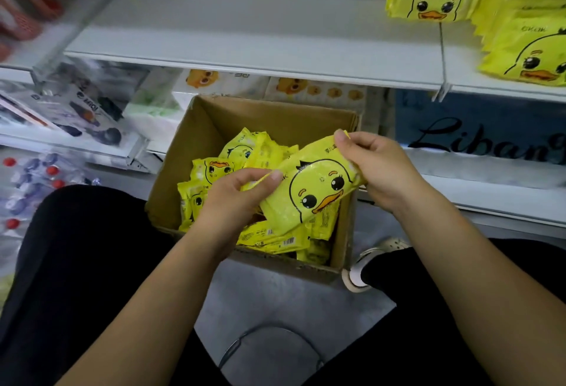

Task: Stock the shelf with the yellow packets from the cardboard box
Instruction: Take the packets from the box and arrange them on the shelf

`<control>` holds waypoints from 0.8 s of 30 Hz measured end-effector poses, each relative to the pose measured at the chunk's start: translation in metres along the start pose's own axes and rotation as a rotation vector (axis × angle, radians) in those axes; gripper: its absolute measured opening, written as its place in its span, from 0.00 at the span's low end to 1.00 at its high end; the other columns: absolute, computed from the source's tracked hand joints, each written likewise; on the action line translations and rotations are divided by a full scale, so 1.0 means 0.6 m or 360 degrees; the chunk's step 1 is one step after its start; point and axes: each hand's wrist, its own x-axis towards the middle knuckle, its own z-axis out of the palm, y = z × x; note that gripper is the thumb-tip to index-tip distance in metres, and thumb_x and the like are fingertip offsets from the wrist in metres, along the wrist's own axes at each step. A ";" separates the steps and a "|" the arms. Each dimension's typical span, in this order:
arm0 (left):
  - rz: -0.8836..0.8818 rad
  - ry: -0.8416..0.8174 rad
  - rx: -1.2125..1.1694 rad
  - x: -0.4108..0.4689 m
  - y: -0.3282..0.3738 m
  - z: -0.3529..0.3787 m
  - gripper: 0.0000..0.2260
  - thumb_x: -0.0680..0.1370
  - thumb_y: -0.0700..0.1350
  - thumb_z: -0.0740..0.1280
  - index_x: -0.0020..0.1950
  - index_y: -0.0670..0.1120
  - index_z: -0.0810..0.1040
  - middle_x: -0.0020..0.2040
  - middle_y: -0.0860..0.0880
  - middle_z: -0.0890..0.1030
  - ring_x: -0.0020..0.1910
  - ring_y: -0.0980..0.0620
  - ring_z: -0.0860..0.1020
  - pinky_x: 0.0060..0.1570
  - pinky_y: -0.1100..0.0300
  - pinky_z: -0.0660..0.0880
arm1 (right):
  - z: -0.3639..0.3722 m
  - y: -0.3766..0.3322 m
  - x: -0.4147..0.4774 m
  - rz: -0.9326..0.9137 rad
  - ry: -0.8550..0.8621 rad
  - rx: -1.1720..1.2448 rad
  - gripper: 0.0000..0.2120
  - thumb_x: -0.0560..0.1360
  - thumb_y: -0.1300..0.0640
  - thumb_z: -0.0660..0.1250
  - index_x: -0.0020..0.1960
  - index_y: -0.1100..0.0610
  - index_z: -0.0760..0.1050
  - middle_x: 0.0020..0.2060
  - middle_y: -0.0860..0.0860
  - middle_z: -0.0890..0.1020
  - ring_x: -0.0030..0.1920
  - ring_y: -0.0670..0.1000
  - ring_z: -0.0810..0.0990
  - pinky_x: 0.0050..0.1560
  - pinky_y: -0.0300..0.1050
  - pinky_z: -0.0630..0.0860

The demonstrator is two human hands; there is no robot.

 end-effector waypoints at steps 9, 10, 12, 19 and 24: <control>0.0239 0.0177 0.0104 -0.007 -0.011 -0.017 0.22 0.77 0.62 0.70 0.32 0.46 0.76 0.35 0.45 0.66 0.34 0.50 0.64 0.37 0.62 0.67 | -0.003 -0.001 0.002 0.0162 0.0074 0.0353 0.17 0.76 0.48 0.72 0.57 0.60 0.82 0.53 0.59 0.85 0.51 0.58 0.84 0.47 0.50 0.81; 0.0273 0.0158 0.0165 -0.007 -0.001 -0.022 0.21 0.77 0.60 0.70 0.30 0.48 0.76 0.32 0.45 0.65 0.32 0.51 0.63 0.33 0.64 0.66 | -0.004 -0.004 0.001 0.0174 0.0061 0.0392 0.17 0.77 0.50 0.70 0.59 0.61 0.81 0.52 0.59 0.86 0.49 0.57 0.85 0.42 0.48 0.81; 0.0321 0.0130 0.0207 -0.004 0.015 -0.033 0.21 0.79 0.54 0.69 0.26 0.50 0.77 0.26 0.54 0.68 0.26 0.58 0.65 0.29 0.67 0.65 | -0.006 -0.007 -0.002 0.0166 0.0073 0.0404 0.15 0.78 0.52 0.69 0.58 0.62 0.81 0.49 0.58 0.86 0.45 0.55 0.86 0.37 0.45 0.80; 0.0254 0.0201 0.0009 0.005 0.031 -0.017 0.17 0.79 0.57 0.69 0.38 0.45 0.83 0.33 0.55 0.81 0.34 0.62 0.79 0.41 0.65 0.77 | 0.003 -0.021 -0.005 0.0200 0.0017 0.0694 0.22 0.79 0.51 0.66 0.66 0.66 0.74 0.56 0.61 0.84 0.49 0.58 0.84 0.39 0.48 0.82; 0.0067 0.0035 -0.0119 0.011 0.010 0.023 0.33 0.70 0.70 0.73 0.54 0.41 0.85 0.57 0.45 0.86 0.63 0.46 0.81 0.71 0.40 0.72 | -0.016 -0.035 0.002 0.0183 -0.0121 0.0960 0.21 0.82 0.50 0.60 0.67 0.64 0.72 0.54 0.60 0.84 0.52 0.57 0.85 0.45 0.52 0.84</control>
